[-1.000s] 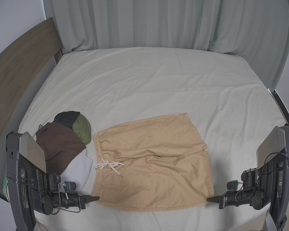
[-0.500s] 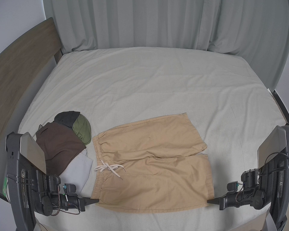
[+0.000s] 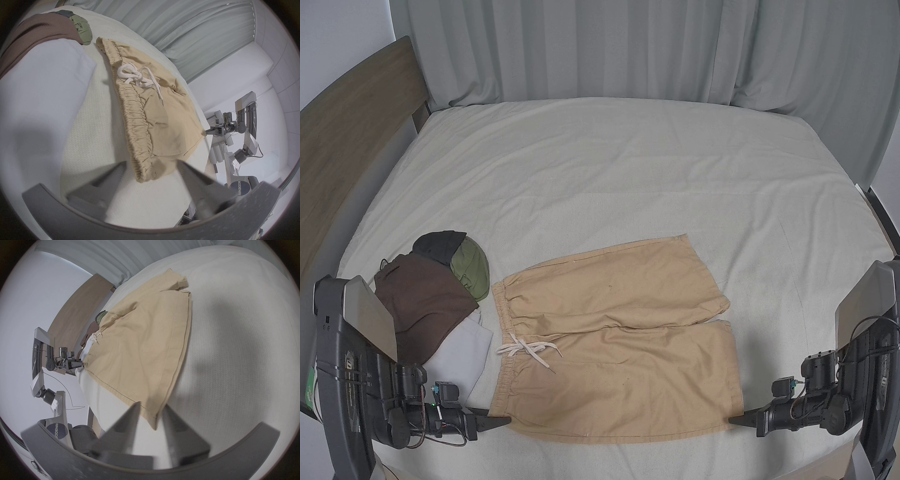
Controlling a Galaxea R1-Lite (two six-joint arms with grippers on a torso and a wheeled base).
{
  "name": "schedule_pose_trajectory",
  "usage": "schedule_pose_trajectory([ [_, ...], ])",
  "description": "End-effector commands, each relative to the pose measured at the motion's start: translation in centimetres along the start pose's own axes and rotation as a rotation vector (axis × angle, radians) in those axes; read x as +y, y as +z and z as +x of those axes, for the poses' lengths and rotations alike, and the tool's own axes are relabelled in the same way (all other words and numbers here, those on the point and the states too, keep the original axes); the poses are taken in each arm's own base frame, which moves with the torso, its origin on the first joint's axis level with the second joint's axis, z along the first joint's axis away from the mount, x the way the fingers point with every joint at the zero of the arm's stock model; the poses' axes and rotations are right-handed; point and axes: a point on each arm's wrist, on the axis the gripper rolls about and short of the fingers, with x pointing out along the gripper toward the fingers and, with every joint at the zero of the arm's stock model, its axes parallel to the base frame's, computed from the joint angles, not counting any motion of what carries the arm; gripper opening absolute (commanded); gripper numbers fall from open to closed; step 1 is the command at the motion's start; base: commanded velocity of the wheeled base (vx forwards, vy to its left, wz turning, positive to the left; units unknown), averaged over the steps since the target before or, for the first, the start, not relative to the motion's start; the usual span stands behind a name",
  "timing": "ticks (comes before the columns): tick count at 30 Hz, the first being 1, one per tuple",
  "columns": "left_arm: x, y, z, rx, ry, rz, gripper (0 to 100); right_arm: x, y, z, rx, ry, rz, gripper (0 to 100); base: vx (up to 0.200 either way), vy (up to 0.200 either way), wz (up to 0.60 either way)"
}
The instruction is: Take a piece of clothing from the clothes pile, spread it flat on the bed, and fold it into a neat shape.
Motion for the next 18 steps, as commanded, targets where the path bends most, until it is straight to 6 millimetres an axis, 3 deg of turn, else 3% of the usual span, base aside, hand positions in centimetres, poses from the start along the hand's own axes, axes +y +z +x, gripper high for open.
schedule_pose_trajectory([
  [1, 0.15, -0.19, 0.14, 0.005, -0.001, -0.003, 100, 0.22, -0.31, -0.22, 0.014, 0.003, 0.007, 100, 0.0, 0.0, 0.0],
  [18, 0.46, 0.16, 0.49, -0.007, -0.002, 0.012, 100, 0.24, -0.37, -0.07, 0.016, 0.007, 0.0, 100, 0.0, 0.0, 0.0],
])
